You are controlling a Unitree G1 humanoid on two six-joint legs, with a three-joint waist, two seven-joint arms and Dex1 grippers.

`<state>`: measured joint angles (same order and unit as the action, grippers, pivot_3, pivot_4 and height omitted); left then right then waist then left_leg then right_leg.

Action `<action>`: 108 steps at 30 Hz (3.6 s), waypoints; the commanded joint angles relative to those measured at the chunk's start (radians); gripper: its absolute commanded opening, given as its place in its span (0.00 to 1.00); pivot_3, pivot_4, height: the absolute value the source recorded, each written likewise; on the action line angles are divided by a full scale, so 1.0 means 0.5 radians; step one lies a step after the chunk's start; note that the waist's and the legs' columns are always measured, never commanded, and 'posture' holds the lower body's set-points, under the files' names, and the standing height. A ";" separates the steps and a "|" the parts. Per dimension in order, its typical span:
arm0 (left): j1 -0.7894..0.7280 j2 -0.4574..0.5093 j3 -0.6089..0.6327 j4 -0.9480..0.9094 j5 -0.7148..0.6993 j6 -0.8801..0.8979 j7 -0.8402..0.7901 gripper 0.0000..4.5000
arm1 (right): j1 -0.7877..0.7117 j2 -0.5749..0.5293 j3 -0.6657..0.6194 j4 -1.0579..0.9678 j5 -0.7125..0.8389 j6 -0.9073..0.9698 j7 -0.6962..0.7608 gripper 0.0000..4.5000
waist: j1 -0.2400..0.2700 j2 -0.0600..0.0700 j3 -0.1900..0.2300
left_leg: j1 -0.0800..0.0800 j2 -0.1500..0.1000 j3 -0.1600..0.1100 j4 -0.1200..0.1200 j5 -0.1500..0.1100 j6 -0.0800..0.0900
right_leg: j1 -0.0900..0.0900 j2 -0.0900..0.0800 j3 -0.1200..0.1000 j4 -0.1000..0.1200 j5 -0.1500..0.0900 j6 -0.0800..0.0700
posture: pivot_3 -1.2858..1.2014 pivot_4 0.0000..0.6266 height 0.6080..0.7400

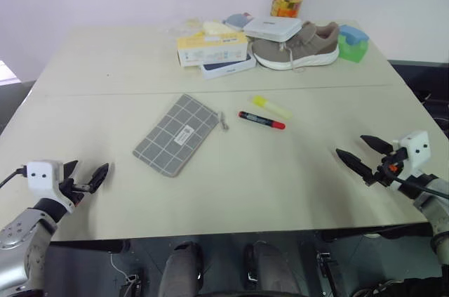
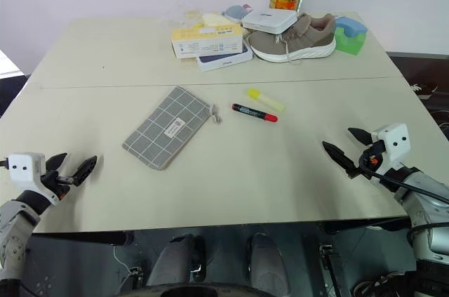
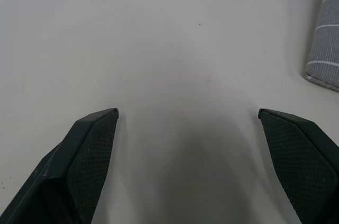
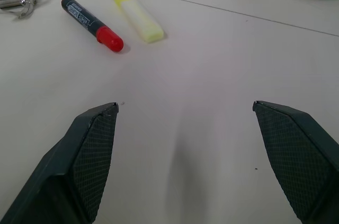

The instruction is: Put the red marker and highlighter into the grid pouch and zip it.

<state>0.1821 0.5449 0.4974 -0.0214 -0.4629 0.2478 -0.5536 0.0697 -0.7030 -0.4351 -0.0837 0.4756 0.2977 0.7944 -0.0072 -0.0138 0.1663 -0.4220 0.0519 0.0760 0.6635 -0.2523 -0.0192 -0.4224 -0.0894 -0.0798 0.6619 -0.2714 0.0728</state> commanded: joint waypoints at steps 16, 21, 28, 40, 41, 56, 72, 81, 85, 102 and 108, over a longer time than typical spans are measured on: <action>0.037 -0.038 0.006 -0.247 -0.064 -0.127 -0.133 1.00 | -0.170 0.034 0.106 0.033 -0.045 -0.069 -0.040 0.94 | -0.001 0.000 0.000 | 0.000 0.000 0.000 0.000 0.000 0.000 | 0.000 0.000 0.000 0.000 0.000 0.000 | 0.52 0.24 0.88; 0.135 0.005 -0.130 -0.421 0.007 -0.191 -0.275 1.00 | -0.259 0.012 0.253 -0.063 -0.069 0.068 -0.062 0.94 | -0.004 0.001 0.000 | 0.000 0.000 0.000 0.000 0.000 0.000 | 0.000 0.001 0.000 0.000 0.000 0.000 | 0.52 0.24 0.88; 0.149 0.181 -0.430 -0.509 0.333 -0.472 -0.497 1.00 | -0.348 0.097 0.442 -0.321 -0.032 0.141 -0.074 0.94 | -0.001 0.001 0.000 | -0.001 0.000 0.000 0.000 0.000 0.000 | -0.001 0.000 0.000 -0.001 -0.001 -0.002 | 0.52 0.24 0.88; -0.060 0.355 -0.859 -0.341 1.077 -1.096 -0.406 1.00 | -0.579 0.365 0.956 -0.723 0.049 0.400 -0.122 0.94 | -0.003 0.002 0.000 | -0.006 0.001 0.000 -0.001 0.000 0.000 | -0.006 0.001 0.000 0.000 0.000 0.000 | 0.52 0.24 0.88; -0.065 0.359 -0.875 -0.328 1.121 -1.114 -0.387 1.00 | -0.593 0.392 0.989 -0.720 0.038 0.395 -0.133 0.94 | -0.003 0.002 0.000 | -0.006 0.001 0.000 -0.001 0.000 0.000 | -0.006 0.001 0.000 0.000 0.000 0.000 | 0.52 0.24 0.88; -0.179 0.339 -0.968 -0.247 1.398 -1.009 -0.096 1.00 | -0.765 0.559 1.262 -0.540 -0.208 0.465 -0.298 0.82 | -0.004 0.003 0.000 | -0.002 0.000 0.000 0.000 0.000 0.000 | -0.004 0.000 0.000 0.002 0.000 0.000 | 0.52 0.24 0.88; -0.155 0.320 -0.972 -0.319 1.321 -0.930 -0.065 1.00 | -1.512 1.283 1.548 0.496 -0.762 0.505 -0.852 0.02 | -0.016 0.004 -0.001 | 0.000 0.001 0.001 0.000 0.000 0.000 | -0.005 0.002 0.000 0.006 0.002 -0.001 | 0.52 0.24 0.88; -0.138 0.320 -0.967 -0.364 1.310 -0.907 -0.059 1.00 | -1.623 1.462 1.468 0.856 -0.769 0.773 -0.865 0.02 | -0.020 0.005 -0.002 | -0.002 0.003 0.000 -0.001 0.000 0.000 | -0.005 0.001 0.000 0.006 0.002 -0.001 | 0.52 0.24 0.88; -0.138 0.382 -0.935 -0.306 1.326 -0.985 -0.063 1.00 | -1.614 1.492 1.384 0.851 -0.727 0.878 -0.875 0.02 | -0.022 0.005 -0.002 | -0.001 0.006 0.000 -0.001 0.000 0.000 | -0.005 0.002 -0.001 0.006 0.002 -0.001 | 0.52 0.24 0.88; -0.385 0.433 -1.071 0.078 1.578 -1.402 0.155 1.00 | -1.590 1.532 1.400 0.783 -0.757 0.872 -0.865 0.02 | -0.019 0.007 -0.003 | 0.000 0.010 0.002 -0.003 0.000 0.000 | -0.006 0.003 -0.001 0.006 0.002 -0.002 | 0.52 0.24 0.88; -0.425 0.375 -1.115 0.154 1.553 -1.518 0.189 0.87 | -1.576 1.533 1.409 0.764 -0.766 0.869 -0.865 0.00 | -0.021 0.007 -0.003 | 0.000 0.010 0.002 -0.003 0.000 0.000 | -0.006 0.003 -0.001 0.006 0.002 -0.002 | 0.52 0.24 0.88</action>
<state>-0.0365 0.7389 -0.0379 0.0409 0.3049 -0.5006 -0.4567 -0.7288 0.0535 0.2608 0.3157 0.0989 0.7245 0.3604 -0.0177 -0.0104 0.1647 -0.4222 0.0567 0.0773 0.6621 -0.2521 -0.0193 -0.4254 -0.0883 -0.0802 0.6649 -0.2703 0.0719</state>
